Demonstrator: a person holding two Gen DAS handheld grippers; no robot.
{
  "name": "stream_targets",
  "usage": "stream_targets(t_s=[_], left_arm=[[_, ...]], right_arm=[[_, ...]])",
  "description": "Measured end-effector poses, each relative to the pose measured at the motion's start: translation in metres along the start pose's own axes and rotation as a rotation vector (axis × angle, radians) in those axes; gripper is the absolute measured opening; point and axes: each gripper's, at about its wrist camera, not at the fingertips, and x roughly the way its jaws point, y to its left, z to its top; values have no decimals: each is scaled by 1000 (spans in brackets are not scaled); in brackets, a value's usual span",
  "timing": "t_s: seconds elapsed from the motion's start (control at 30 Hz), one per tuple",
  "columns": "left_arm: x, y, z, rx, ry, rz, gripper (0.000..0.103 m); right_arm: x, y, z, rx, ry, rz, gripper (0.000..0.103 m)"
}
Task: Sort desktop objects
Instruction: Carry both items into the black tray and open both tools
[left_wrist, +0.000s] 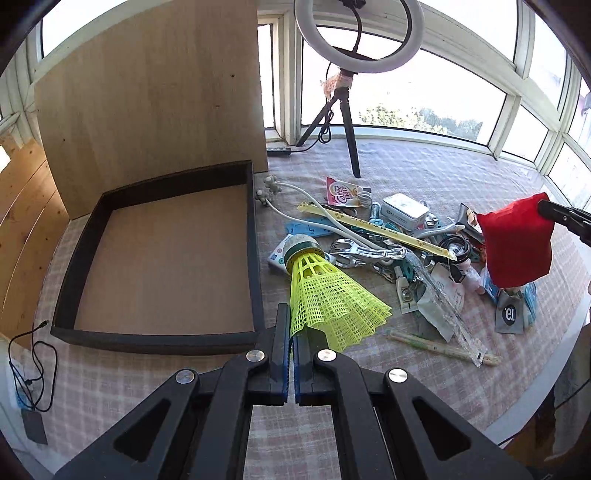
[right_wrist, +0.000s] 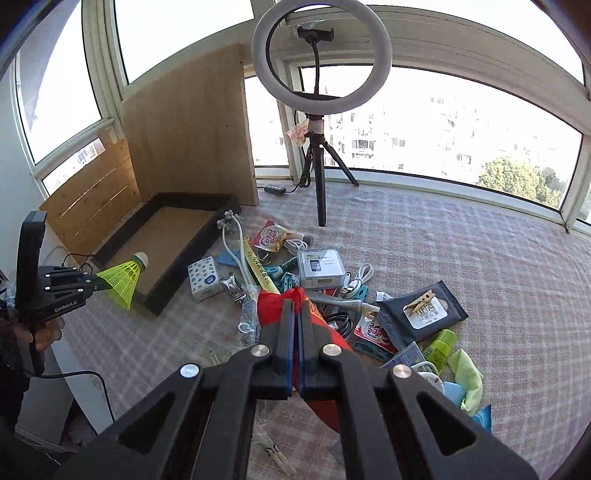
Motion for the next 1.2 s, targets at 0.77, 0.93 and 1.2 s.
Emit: stream_targets(t_s=[0.77,0.93,1.2], left_arm=[[-26,184,19,-147,-104,230,1],[-16,204,28,-185,-118,258,9],[-1,215,33,-227,-121,300,63]], right_arm=[[115,235,125,-150,14,302,1],[154,265,136,-195,40,332,10],[163,259,147,-222,-6,222,64]])
